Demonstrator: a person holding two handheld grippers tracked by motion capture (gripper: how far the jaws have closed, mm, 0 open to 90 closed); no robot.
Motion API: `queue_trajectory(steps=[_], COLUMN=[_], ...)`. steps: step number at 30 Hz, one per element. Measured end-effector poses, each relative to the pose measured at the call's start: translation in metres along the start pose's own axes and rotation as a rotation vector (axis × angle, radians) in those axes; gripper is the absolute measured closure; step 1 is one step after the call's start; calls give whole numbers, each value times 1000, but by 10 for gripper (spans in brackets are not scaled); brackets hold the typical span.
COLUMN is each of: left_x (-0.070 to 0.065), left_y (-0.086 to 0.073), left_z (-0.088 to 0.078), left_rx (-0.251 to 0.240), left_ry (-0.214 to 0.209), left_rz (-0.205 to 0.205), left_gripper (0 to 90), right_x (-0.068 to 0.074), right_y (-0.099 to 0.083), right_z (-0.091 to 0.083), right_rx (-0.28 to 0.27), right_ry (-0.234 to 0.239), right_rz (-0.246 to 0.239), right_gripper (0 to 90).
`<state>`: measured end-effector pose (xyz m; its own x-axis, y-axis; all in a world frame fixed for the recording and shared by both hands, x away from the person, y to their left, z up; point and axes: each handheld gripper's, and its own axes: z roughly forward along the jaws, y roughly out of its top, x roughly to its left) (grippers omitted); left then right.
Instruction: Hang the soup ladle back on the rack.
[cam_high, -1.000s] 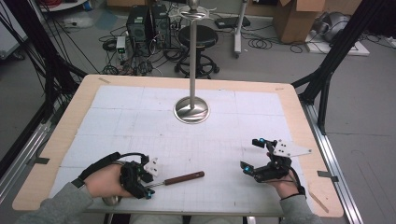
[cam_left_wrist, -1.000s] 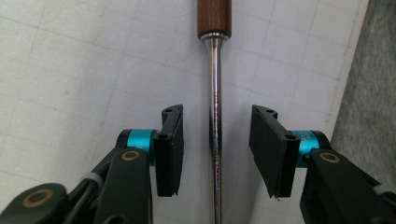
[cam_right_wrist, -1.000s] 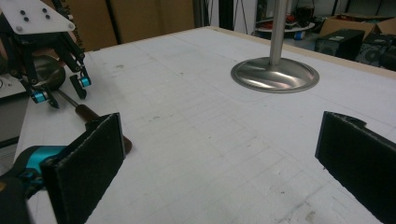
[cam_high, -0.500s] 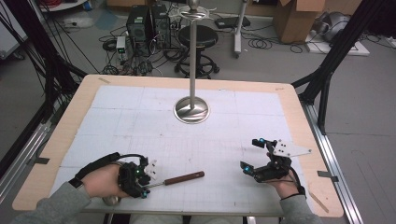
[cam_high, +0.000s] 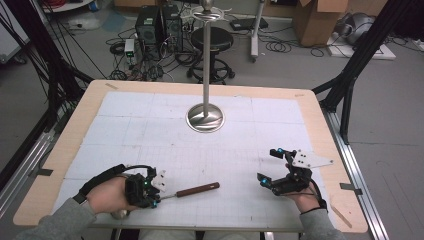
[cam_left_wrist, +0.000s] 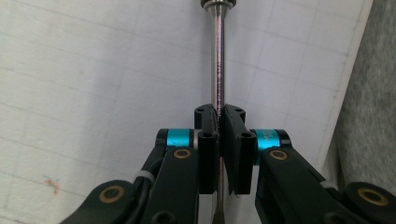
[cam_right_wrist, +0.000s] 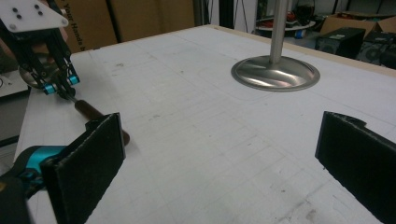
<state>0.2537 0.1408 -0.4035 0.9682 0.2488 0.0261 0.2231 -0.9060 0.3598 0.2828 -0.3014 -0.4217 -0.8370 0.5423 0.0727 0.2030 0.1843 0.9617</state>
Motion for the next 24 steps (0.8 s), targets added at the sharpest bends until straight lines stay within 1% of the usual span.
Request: queue_trajectory(steps=[1, 4, 5, 8, 9, 11, 12, 16, 20, 24], left_x=[1, 2, 2, 2, 2, 2, 2, 4, 6, 8], left_y=[0, -1, -1, -2, -3, -3, -3, -4, -5, -7], left_z=[-2, -10, -12, -17, -18, -21, -22, -27, -32, -37], left_rx=[-13, -55, -62, -93, -119, -140, -154, -177, -217, -245], left_ry=[-6, -5, -5, 10, 17, 24, 28, 31, 41, 45], left_rz=[-8, -23, -26, -24, -25, -20, -24, -37, -56, -68], left_gripper=[840, 841, 841, 841, 840, 841, 841, 841, 842, 842], right_x=[0, 0, 0, 0, 0, 0, 0, 0, 0, 0], right_y=[0, 0, 0, 0, 0, 0, 0, 0, 0, 0], right_z=[0, 1, 1, 0, 0, 1, 1, 0, 0, 0], right_rx=[2, 5, 2, 2, 3, 3, 3, 4, 4, 4], right_ry=[2, 1, 0, 2, 2, 2, 3, 2, 2, 3], right_rz=[3, 0, 1, 3, 3, 0, 1, 3, 4, 3], right_gripper=[4, 4, 4, 4, 4, 4, 4, 4, 4, 4])
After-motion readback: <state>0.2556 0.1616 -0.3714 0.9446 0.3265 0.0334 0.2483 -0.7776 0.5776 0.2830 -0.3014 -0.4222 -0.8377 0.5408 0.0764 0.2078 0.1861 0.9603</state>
